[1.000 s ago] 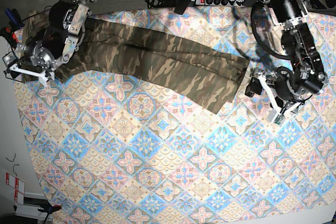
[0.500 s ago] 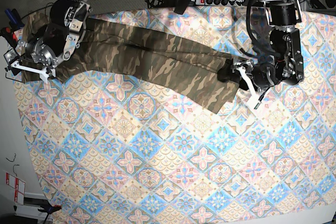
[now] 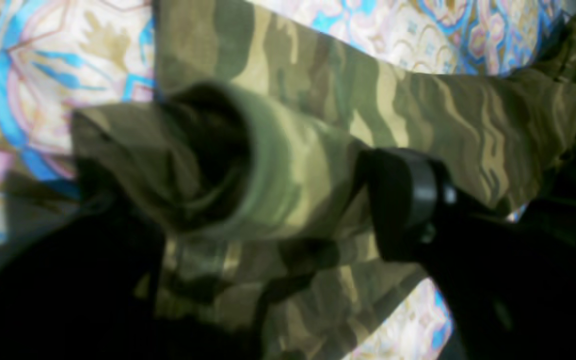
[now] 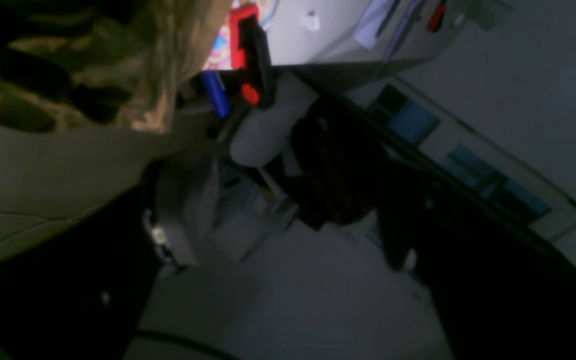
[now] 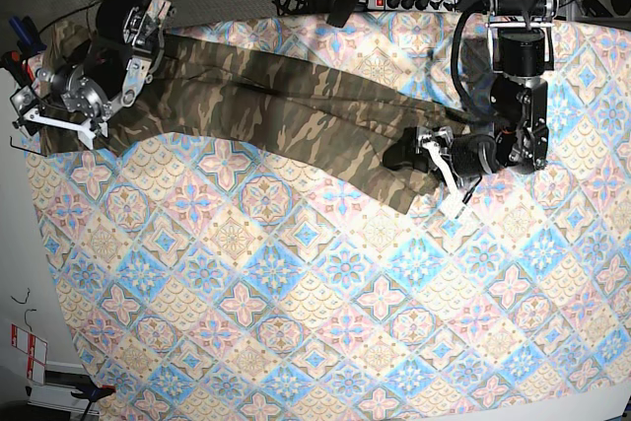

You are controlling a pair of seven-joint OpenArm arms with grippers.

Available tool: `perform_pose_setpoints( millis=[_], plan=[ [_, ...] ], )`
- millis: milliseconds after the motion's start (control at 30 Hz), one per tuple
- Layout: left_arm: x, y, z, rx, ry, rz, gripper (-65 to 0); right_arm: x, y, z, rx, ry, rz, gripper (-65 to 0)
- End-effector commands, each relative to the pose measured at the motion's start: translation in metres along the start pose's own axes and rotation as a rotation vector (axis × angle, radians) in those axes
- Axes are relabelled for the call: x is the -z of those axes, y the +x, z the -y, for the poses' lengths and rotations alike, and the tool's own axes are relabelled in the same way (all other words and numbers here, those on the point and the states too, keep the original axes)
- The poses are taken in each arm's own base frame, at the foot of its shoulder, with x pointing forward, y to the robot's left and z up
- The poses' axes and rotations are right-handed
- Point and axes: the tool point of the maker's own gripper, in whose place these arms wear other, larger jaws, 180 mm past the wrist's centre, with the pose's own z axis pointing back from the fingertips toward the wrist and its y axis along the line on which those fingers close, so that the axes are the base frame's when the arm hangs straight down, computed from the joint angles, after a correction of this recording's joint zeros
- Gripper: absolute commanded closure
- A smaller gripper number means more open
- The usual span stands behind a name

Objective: Fold the T-shirt properly
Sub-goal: 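Grasp the strip's end with the left gripper and pull it straight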

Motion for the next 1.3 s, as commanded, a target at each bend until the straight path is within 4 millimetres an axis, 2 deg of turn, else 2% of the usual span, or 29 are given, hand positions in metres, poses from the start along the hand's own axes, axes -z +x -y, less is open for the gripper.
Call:
perform_pose_setpoints(
  millis=[0, 133, 233, 333, 433, 533, 667, 733, 900, 1000, 1100, 1167, 1267],
  plan=[
    [0.004, -0.021, 0.000, 0.029, 0.018, -0.116, -43.1, -0.002, -0.004, 0.012, 0.020, -0.035, -0.016, -48.4],
    [0.010, -0.025, 0.006, 0.063, 0.007, -0.148, -26.9, -0.002, -0.003, 0.012, 0.022, -0.035, -0.015, -48.4],
    [0.008, -0.020, 0.000, 0.093, 0.039, -0.161, -15.2, -0.002, -0.003, 0.013, 0.026, -0.035, -0.017, -48.4],
    [0.006, -0.007, -0.006, 0.135, 0.073, -0.162, -9.0, -0.002, -0.004, 0.014, 0.029, -0.035, -0.018, -48.3],
    [0.002, 0.031, -0.012, 0.206, 0.121, -0.117, -7.8, -0.002, -0.004, 0.014, 0.029, -0.035, -0.018, -48.3],
    [-0.004, 0.051, -0.024, 0.233, 0.172, -0.125, -7.7, -0.002, -0.004, 0.014, 0.029, -0.035, -0.018, -48.3],
    [-0.005, 0.053, -0.053, 0.142, 0.200, -0.161, -7.7, -0.001, -0.005, 0.014, 0.030, -0.034, -0.026, -48.3],
    [-0.006, 0.052, -0.071, 0.070, 0.211, -0.118, -7.7, -0.001, -0.005, 0.014, 0.030, -0.034, -0.026, -48.3],
    [-0.012, 0.069, -0.095, -0.003, 0.250, -0.046, -7.9, -0.002, -0.005, 0.014, 0.032, -0.035, -0.026, -48.3],
    [-0.037, 0.100, -0.112, 0.020, 0.301, 0.028, -7.9, -0.005, 0.004, 0.022, 0.062, -0.038, -0.009, -48.3],
    [-0.066, 0.117, -0.130, 0.028, 0.353, 0.077, -8.0, -0.011, 0.011, 0.021, 0.082, -0.023, 0.008, -48.3],
    [-0.085, 0.126, -0.141, 0.036, 0.387, 0.092, -8.1, -0.013, 0.016, 0.021, 0.094, -0.016, 0.020, -48.3],
    [-0.096, 0.132, -0.147, 0.045, 0.409, 0.115, -8.2, -0.017, 0.022, 0.018, 0.105, 0.000, 0.035, -48.3]
  ],
)
